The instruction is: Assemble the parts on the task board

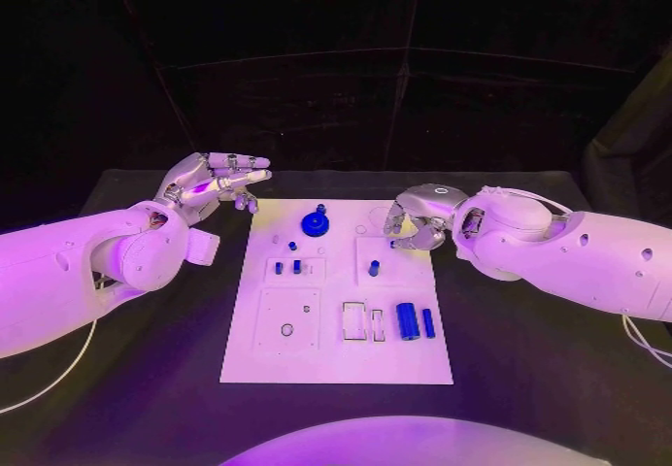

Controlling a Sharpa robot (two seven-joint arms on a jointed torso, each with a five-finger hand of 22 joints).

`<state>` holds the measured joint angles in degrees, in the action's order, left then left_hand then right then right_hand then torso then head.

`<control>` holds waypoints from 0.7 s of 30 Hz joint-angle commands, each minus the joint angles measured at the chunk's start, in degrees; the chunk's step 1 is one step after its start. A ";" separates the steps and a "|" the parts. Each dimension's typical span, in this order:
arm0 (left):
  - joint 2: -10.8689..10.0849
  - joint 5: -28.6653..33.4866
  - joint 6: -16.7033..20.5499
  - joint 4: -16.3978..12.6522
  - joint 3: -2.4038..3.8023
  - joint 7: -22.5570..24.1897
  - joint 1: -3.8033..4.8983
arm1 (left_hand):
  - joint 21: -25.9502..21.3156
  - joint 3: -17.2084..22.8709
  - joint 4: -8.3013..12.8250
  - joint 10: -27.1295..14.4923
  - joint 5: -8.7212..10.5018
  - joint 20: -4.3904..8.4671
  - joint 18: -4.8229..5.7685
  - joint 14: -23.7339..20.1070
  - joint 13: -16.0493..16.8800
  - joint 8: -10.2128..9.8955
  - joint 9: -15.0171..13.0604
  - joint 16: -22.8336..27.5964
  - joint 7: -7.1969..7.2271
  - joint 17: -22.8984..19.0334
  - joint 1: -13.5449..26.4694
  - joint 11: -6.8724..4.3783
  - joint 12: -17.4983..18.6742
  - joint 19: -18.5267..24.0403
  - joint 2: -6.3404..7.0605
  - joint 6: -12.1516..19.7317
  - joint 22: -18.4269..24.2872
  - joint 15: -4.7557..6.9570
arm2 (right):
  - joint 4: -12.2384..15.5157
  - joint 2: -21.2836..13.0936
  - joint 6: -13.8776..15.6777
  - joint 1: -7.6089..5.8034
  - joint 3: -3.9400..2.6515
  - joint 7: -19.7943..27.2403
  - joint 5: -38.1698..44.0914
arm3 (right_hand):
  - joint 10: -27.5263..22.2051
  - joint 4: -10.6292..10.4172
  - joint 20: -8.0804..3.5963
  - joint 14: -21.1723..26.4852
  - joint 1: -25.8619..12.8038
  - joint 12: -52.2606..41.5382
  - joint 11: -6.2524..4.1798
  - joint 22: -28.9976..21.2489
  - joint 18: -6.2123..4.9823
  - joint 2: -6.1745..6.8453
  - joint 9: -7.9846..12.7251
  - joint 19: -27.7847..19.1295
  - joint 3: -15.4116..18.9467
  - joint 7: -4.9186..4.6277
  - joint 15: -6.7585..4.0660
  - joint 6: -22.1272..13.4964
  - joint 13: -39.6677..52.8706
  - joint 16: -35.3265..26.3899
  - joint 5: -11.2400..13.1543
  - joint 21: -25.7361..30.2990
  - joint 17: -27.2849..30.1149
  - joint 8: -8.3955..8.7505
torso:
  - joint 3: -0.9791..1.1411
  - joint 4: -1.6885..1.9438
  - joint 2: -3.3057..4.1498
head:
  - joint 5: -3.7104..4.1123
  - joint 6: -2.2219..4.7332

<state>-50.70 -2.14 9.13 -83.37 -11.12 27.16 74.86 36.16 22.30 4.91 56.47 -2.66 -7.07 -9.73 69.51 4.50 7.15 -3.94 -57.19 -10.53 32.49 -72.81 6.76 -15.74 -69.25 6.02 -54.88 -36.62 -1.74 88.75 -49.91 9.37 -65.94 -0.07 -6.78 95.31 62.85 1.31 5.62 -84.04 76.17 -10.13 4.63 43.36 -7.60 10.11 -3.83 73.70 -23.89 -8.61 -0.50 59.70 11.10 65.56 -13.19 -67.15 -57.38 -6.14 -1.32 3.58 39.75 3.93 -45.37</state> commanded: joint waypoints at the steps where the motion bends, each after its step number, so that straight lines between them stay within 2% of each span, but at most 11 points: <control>1: -0.10 3.18 -0.94 -0.25 0.04 2.65 0.08 | -0.39 -0.52 -0.07 0.56 -0.12 -0.19 -0.73 -0.37 0.08 0.33 -0.06 -0.03 -0.10 -0.16 -0.06 -0.01 -0.43 0.35 -0.65 -0.53 0.15 0.07 | 0.03 0.24 -2.30 0.14 -0.01 -1.09 2.62 | -0.07 0.14 0.07 -0.48 0.32 0.45 0.38 0.14 -0.28 0.55 0.02 0.29 -0.53 -0.31 0.28 0.14 -0.28 0.31 -0.07 0.03 -0.16 0.22 | -0.01 0.11 0.03 | 0.15 -0.10; 9: -0.31 3.29 -0.76 -0.17 0.03 2.57 0.08 | -0.54 -0.67 -0.09 0.78 -0.13 -0.19 -0.74 -0.45 0.10 0.53 -0.09 -0.09 -0.09 -0.31 -0.11 -0.03 -0.76 0.31 -0.86 -0.81 0.28 0.07 | -0.16 0.44 -3.98 0.54 0.08 -1.50 3.15 | 0.36 0.40 0.10 -0.54 0.60 0.72 0.37 0.30 -0.27 0.35 -0.05 0.39 -1.05 -0.28 0.28 0.55 -0.89 0.51 -0.27 -0.09 -0.35 0.31 | 0.00 -0.01 0.05 | 0.01 -0.15; 12: -0.35 3.29 -0.69 -0.10 0.03 2.54 0.08 | -0.54 -0.67 -0.09 0.78 -0.13 -0.19 -0.74 -0.45 0.10 0.53 -0.09 -0.09 -0.09 -0.31 -0.11 -0.03 -0.76 0.31 -0.86 -0.81 0.28 0.07 | -0.30 0.52 -4.14 0.66 0.50 -1.69 3.56 | 0.63 0.55 0.09 -0.55 0.74 0.86 0.36 0.39 -0.27 0.23 -0.07 0.43 -1.39 -0.26 0.26 0.73 -1.22 0.59 -0.20 -0.15 -0.42 0.39 | -0.01 -0.01 0.05 | 0.01 -0.15; 15: -0.36 3.30 -0.65 -0.03 0.03 2.50 0.08 | -0.57 -0.69 -0.09 0.82 -0.13 -0.19 -0.74 -0.47 0.10 0.57 -0.10 -0.10 -0.08 -0.34 -0.13 -0.04 -0.81 0.30 -0.88 -0.86 0.30 0.08 | -0.50 0.69 -4.14 0.72 0.86 -1.79 3.91 | 1.06 0.82 0.05 -0.56 0.99 1.17 0.34 0.47 -0.26 -0.02 -0.07 0.47 -2.25 -0.28 0.24 0.99 -1.88 0.71 0.91 -0.23 -0.51 0.60 | 0.03 0.00 0.06 | 0.16 -0.23; 21: -0.37 3.30 -0.63 0.07 0.03 2.28 0.08 | -0.59 -0.71 -0.08 0.82 -0.12 -0.19 -0.74 -0.48 0.10 0.59 -0.10 -0.10 -0.07 -0.36 -0.14 -0.04 -0.84 0.30 -0.90 -0.88 0.32 0.08 | -0.86 1.20 -3.71 0.82 1.15 -1.77 4.21 | 2.43 1.41 -0.08 -0.82 1.72 1.34 0.14 2.00 -0.04 -1.06 -0.15 1.08 -4.68 -0.12 0.05 1.89 -2.88 1.60 2.78 -1.16 -1.45 0.74 | 0.03 0.03 0.04 | 0.14 -0.42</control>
<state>-51.05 0.57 9.00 -83.30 -11.14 28.17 74.85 35.76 21.98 4.91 57.03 -2.67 -7.07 -9.71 69.52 4.55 7.44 -3.95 -57.19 -10.54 32.19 -73.04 6.75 -16.41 -69.25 5.80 -55.29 -36.39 -1.74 88.03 -48.80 6.70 -65.40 0.75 -8.19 98.56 64.96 2.69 5.49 -84.03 77.67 -9.10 4.79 45.12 -7.58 9.17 -3.92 74.46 -28.33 -8.74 -0.50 61.31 8.28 66.92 -10.62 -68.12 -58.68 -5.76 -1.29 3.61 39.80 4.09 -45.73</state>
